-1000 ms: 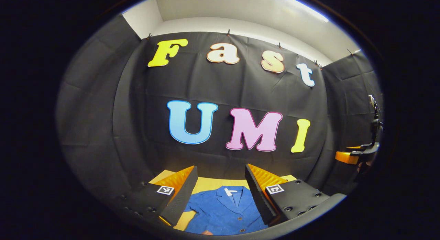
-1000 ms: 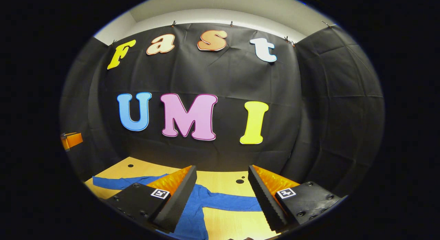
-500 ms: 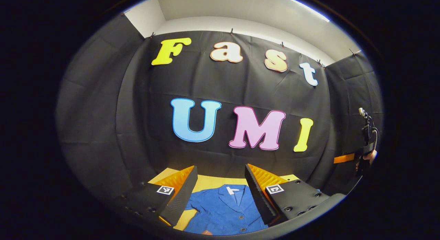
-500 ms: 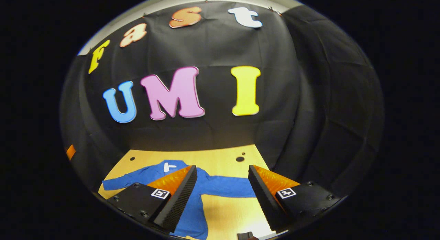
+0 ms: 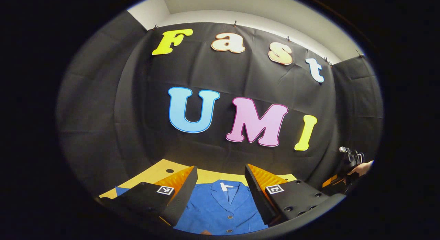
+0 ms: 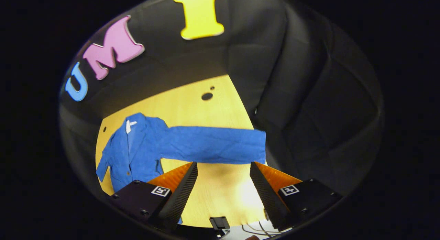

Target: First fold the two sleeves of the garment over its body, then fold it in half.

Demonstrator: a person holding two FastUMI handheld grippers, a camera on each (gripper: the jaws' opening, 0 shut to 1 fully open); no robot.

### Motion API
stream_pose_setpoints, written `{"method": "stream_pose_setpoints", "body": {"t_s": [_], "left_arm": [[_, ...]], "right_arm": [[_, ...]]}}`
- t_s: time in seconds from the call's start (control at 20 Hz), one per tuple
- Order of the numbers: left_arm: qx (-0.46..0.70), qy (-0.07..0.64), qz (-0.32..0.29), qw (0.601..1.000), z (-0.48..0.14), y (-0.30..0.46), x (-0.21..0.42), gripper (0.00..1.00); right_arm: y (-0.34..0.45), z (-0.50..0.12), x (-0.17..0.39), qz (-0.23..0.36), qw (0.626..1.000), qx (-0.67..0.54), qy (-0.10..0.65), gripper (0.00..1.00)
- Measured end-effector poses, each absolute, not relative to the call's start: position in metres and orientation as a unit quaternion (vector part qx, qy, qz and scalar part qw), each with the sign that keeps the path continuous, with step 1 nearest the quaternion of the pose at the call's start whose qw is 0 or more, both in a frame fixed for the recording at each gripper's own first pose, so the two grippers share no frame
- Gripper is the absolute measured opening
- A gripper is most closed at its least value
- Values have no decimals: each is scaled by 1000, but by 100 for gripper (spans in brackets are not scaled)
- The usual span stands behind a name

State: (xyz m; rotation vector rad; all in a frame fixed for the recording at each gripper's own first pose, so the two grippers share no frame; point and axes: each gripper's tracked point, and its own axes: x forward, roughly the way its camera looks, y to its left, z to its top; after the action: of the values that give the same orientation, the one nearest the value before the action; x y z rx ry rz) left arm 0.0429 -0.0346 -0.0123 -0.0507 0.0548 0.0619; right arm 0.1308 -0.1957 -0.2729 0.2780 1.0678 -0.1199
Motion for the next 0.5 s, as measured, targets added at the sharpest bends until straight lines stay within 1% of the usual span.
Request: {"method": "stream_pose_setpoints", "body": {"t_s": [0.05, 0.25, 0.4, 0.45, 0.5], "left_arm": [[-21, 38, 37, 998, -21, -37, 47, 79], [-18, 54, 45, 997, -33, -50, 59, 80], [-8, 72, 67, 995, -40, -50, 70, 80], [-5, 75, 74, 994, -41, -50, 74, 80], [-4, 76, 78, 994, -39, -52, 78, 80]], "right_arm": [[-201, -293, 132, -57, 831, 138, 535, 99], [-225, -355, 141, -83, 766, 191, 608, 99], [-247, -402, 149, -101, 738, 185, 641, 98], [-253, -413, 148, -106, 730, 182, 650, 95], [-256, -420, 146, -108, 723, 180, 658, 95]]}}
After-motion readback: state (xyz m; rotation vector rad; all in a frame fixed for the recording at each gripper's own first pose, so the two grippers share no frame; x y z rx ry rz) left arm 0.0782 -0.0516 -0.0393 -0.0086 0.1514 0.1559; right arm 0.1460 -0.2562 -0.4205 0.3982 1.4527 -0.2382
